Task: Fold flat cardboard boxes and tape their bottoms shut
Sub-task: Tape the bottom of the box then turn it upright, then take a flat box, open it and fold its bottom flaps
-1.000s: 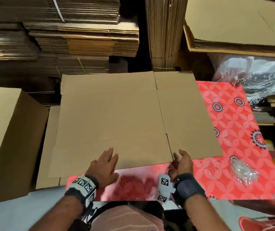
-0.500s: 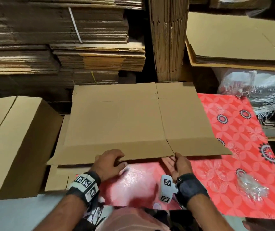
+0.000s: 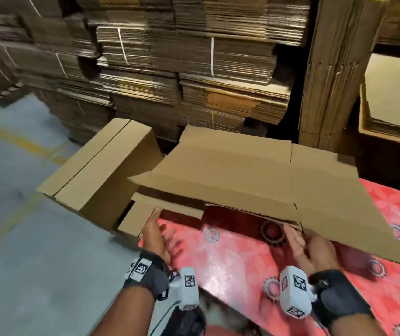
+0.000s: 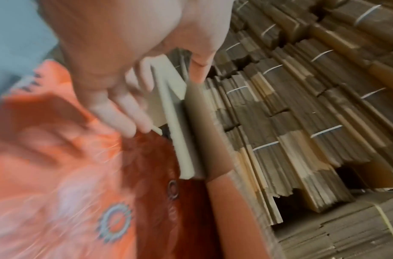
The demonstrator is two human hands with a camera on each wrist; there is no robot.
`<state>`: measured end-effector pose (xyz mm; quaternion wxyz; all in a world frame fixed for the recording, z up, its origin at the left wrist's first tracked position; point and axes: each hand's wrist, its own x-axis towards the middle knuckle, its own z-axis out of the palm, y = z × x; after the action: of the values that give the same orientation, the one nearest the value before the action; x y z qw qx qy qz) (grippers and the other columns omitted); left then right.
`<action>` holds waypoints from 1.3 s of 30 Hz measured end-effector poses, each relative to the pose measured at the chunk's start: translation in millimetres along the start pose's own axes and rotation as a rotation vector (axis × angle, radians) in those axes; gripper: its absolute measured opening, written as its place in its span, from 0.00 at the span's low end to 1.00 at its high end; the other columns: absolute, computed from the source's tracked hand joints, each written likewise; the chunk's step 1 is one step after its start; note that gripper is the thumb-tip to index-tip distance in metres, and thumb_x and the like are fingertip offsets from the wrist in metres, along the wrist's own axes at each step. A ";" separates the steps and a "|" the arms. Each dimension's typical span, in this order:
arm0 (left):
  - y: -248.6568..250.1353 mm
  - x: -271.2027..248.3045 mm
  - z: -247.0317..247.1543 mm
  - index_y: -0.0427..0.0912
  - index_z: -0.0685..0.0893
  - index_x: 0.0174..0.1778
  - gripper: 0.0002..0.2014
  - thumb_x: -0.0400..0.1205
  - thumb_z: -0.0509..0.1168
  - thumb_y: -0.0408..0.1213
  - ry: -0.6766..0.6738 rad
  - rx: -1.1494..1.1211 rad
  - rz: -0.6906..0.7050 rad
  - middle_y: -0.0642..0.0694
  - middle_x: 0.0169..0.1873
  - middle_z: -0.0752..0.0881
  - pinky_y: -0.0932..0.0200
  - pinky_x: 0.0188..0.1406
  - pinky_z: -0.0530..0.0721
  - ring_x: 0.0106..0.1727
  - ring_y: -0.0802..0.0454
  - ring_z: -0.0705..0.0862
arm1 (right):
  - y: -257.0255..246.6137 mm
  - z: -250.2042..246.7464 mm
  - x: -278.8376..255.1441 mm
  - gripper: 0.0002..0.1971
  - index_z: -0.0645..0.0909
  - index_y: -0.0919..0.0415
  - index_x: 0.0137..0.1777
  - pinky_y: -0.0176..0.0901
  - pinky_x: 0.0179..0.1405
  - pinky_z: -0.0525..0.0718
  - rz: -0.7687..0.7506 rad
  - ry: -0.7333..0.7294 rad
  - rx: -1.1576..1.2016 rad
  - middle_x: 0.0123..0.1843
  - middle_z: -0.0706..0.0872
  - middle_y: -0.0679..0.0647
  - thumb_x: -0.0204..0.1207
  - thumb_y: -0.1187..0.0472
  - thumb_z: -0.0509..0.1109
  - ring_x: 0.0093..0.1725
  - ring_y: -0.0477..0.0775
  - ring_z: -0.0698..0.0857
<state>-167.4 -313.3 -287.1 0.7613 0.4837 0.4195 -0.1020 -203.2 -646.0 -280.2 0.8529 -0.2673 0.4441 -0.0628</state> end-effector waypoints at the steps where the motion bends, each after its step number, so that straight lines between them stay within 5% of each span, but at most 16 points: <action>1: -10.1 -6.7 0.9 0.42 0.81 0.46 0.27 0.74 0.70 0.66 -0.012 -0.032 -0.054 0.39 0.39 0.85 0.38 0.51 0.88 0.38 0.43 0.84 | -3.6 2.8 -6.9 0.10 0.77 0.76 0.57 0.46 0.34 0.93 -0.004 -0.022 0.006 0.41 0.92 0.68 0.89 0.73 0.54 0.42 0.57 0.95; 3: -22.1 -16.5 8.3 0.40 0.78 0.67 0.34 0.80 0.64 0.68 -0.038 -0.115 -0.058 0.33 0.62 0.85 0.31 0.69 0.80 0.55 0.37 0.86 | -13.3 8.4 -21.8 0.10 0.76 0.73 0.60 0.51 0.43 0.94 -0.025 -0.043 -0.008 0.50 0.90 0.72 0.89 0.74 0.53 0.50 0.61 0.94; 5: -24.4 -19.2 15.0 0.39 0.66 0.83 0.45 0.80 0.61 0.71 -0.147 -0.218 -0.017 0.30 0.73 0.79 0.29 0.73 0.76 0.64 0.33 0.84 | -24.0 11.8 -36.4 0.14 0.75 0.68 0.64 0.53 0.51 0.92 -0.041 -0.053 -0.039 0.57 0.85 0.73 0.88 0.76 0.50 0.57 0.64 0.92; 9: 3.0 -21.3 37.5 0.43 0.60 0.87 0.55 0.71 0.69 0.73 -0.350 -0.377 0.004 0.30 0.79 0.71 0.26 0.72 0.77 0.70 0.27 0.80 | -37.1 8.9 -53.1 0.05 0.75 0.70 0.56 0.47 0.43 0.94 -0.116 -0.074 -0.035 0.58 0.85 0.74 0.89 0.72 0.57 0.48 0.59 0.94; 11: 24.0 -29.1 56.1 0.46 0.64 0.86 0.47 0.76 0.74 0.63 -0.379 -0.293 0.062 0.31 0.80 0.70 0.30 0.62 0.86 0.65 0.29 0.85 | -40.3 8.5 -61.6 0.07 0.75 0.70 0.62 0.45 0.38 0.93 -0.157 -0.085 -0.023 0.61 0.83 0.72 0.89 0.73 0.58 0.46 0.58 0.94; 13: 44.9 -38.9 72.5 0.38 0.72 0.80 0.30 0.84 0.71 0.45 -0.343 -0.217 0.142 0.31 0.73 0.80 0.42 0.46 0.93 0.53 0.34 0.92 | -43.4 10.1 -70.5 0.13 0.73 0.69 0.71 0.43 0.36 0.92 -0.195 -0.115 -0.011 0.64 0.83 0.70 0.89 0.73 0.59 0.49 0.58 0.93; 17: 87.3 -65.9 100.5 0.31 0.81 0.60 0.10 0.86 0.59 0.24 -0.368 -0.194 0.225 0.30 0.52 0.87 0.42 0.49 0.93 0.47 0.37 0.90 | -65.2 34.3 -97.0 0.14 0.74 0.70 0.72 0.43 0.40 0.93 -0.304 -0.203 0.025 0.64 0.83 0.68 0.89 0.69 0.62 0.42 0.53 0.94; 20: 111.5 -93.8 124.6 0.35 0.74 0.65 0.13 0.85 0.63 0.21 -0.457 -0.217 0.305 0.32 0.53 0.83 0.41 0.43 0.93 0.45 0.40 0.88 | -96.4 58.8 -124.6 0.01 0.77 0.65 0.55 0.42 0.40 0.92 -0.441 -0.198 0.047 0.52 0.85 0.63 0.87 0.69 0.65 0.45 0.54 0.94; 25: 144.6 -149.9 182.4 0.41 0.71 0.54 0.11 0.84 0.66 0.25 -0.687 -0.113 0.476 0.38 0.45 0.84 0.41 0.46 0.91 0.36 0.46 0.87 | -155.8 67.0 -164.0 0.07 0.78 0.62 0.62 0.41 0.29 0.89 -0.592 -0.116 0.172 0.43 0.84 0.57 0.86 0.64 0.66 0.33 0.53 0.92; 30: 133.9 -203.1 231.0 0.41 0.70 0.51 0.12 0.84 0.67 0.24 -0.883 -0.116 0.413 0.35 0.51 0.82 0.40 0.43 0.92 0.42 0.43 0.87 | -203.6 38.1 -212.3 0.05 0.80 0.60 0.50 0.51 0.43 0.91 -0.735 -0.043 0.203 0.23 0.81 0.51 0.87 0.67 0.64 0.23 0.47 0.86; 34: 101.8 -247.3 270.8 0.41 0.69 0.51 0.13 0.84 0.67 0.23 -0.987 -0.084 0.374 0.34 0.48 0.83 0.43 0.41 0.92 0.33 0.48 0.89 | -248.6 4.3 -232.9 0.11 0.81 0.60 0.65 0.57 0.47 0.90 -0.841 -0.027 0.213 0.48 0.91 0.57 0.86 0.64 0.63 0.49 0.57 0.90; 39: 62.9 -290.2 328.1 0.41 0.69 0.53 0.13 0.84 0.67 0.24 -1.071 -0.034 0.321 0.33 0.54 0.81 0.45 0.40 0.91 0.43 0.43 0.88 | -314.0 -35.2 -234.1 0.20 0.78 0.60 0.76 0.54 0.41 0.91 -0.917 0.030 0.266 0.68 0.87 0.62 0.85 0.58 0.66 0.58 0.60 0.88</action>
<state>-136.9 -623.6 27.0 0.8819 0.4096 -0.1030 -0.2095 -330.0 -846.2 33.7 0.7574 -0.3232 0.2807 -0.4930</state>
